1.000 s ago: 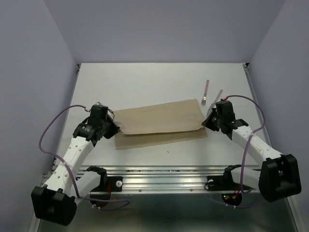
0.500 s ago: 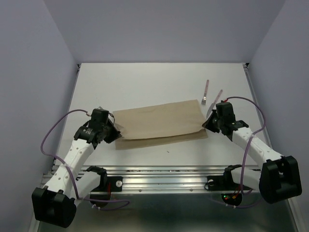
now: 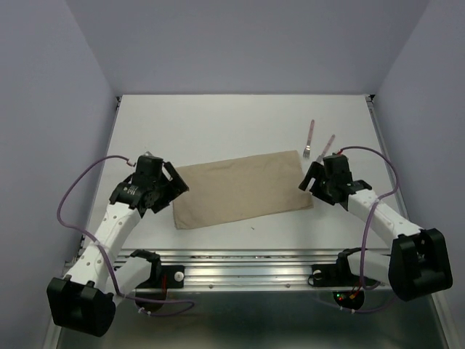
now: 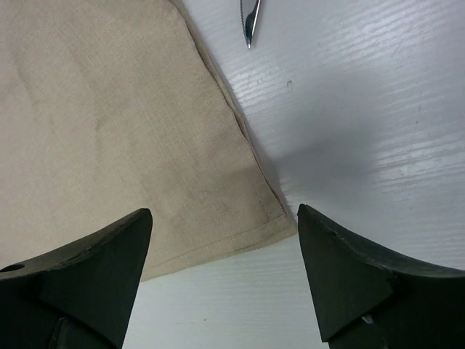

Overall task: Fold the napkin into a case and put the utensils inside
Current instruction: Fold and flatten the napkin at the center of the board, then smooth out the rectangle-folded napkin at the center of the board.

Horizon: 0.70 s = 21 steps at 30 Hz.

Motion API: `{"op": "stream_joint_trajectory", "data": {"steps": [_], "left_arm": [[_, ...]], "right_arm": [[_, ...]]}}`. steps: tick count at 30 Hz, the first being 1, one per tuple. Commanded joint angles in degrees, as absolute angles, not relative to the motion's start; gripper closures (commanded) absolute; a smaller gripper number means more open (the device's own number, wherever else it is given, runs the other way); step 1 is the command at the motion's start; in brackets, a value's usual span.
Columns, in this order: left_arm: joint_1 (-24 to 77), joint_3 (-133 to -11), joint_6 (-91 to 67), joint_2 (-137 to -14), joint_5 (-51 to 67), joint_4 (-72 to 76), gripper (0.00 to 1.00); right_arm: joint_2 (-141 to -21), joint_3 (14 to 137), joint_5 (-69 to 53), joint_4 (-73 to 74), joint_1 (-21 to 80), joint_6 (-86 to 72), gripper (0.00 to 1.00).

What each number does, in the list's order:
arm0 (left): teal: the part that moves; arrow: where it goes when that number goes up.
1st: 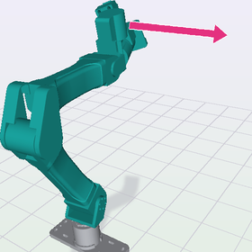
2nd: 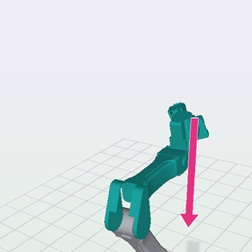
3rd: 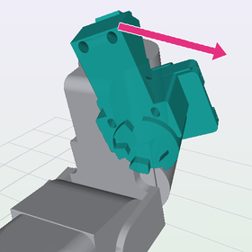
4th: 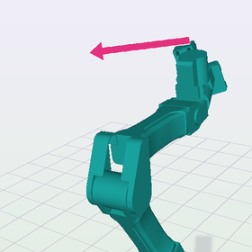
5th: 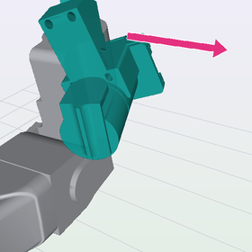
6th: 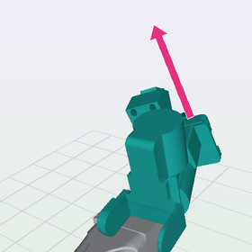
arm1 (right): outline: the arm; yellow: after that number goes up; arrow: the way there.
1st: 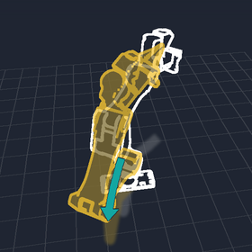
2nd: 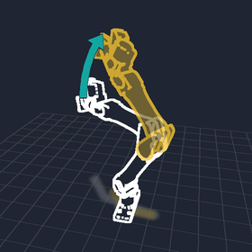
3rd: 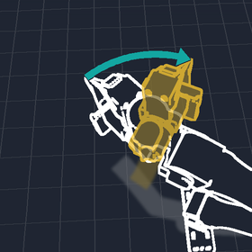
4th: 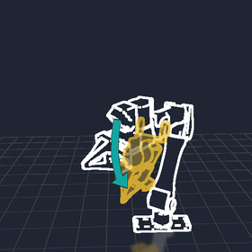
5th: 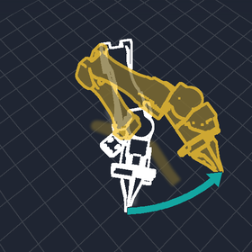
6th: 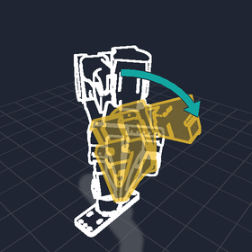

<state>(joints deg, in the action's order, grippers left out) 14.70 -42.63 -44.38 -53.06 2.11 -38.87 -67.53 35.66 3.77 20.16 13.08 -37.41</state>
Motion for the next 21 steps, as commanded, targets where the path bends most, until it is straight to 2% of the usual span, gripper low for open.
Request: {"op": "stream_joint_trajectory", "data": {"steps": [1, 4, 5, 7, 8, 11, 12, 13, 16, 18, 20, 21], "left_arm": [[15.0, -49.0, -42.1, -55.0, -3.0, -35.5, 0.12], [15.0, -48.8, -41.7, -58.8, -1.6, -31.8, 0.15], [15.0, -48.4, -41.7, -59.8, -1.3, -30.3, 0.19], [15.0, -47.4, -41.7, -62.7, -1.3, -28.7, 0.24], [15.0, -47.1, -41.7, -63.7, -1.3, -28.1, 0.26], [15.0, -46.3, -42.4, -66.9, -0.5, -24.7, 0.35], [15.0, -45.6, -42.5, -68.2, -0.3, -22.7, 0.36], [15.0, -45.4, -42.7, -69.0, -0.3, -22.0, 0.39], [15.0, -45.3, -42.5, -72.1, -0.5, -21.8, 0.4], [15.0, -45.4, -42.0, -73.1, -2.1, -23.2, 0.36], [14.9, -45.4, -41.6, -72.9, -3.2, -23.6, 0.26], [14.9, -45.4, -41.4, -72.7, -4.7, -23.8, 0.25]], "right_arm": [[-67.2, 39.7, 7.5, 19.9, 12.7, -35.2, 0.16], [-67.7, 40.5, 5.3, 18.3, 12.7, -35.2, 0.25], [-67.9, 40.8, 4.6, 17.8, 12.7, -35.5, 0.33], [-68.5, 40.8, 2.6, 16.5, 12.7, -35.8, 0.42], [-68.7, 40.7, 2.0, 16.3, 12.7, -35.9, 0.51], [-70.0, 40.6, 0.4, 15.4, 12.7, -35.4, 0.65], [-71.4, 40.7, -1.9, 15.1, 12.7, -35.3, 0.73], [-72.0, 40.6, -2.6, 14.6, 12.7, -35.0, 0.76], [-74.2, 40.2, -2.7, 14.9, 12.7, -34.9, 0.76], [-74.6, 39.9, -1.1, 15.6, 12.7, -35.0, 0.75], [-74.7, 39.6, -0.3, 16.6, 12.7, -35.1, 0.73], [-74.7, 39.5, 2.4, 17.0, 12.7, -35.1, 0.71]]}}
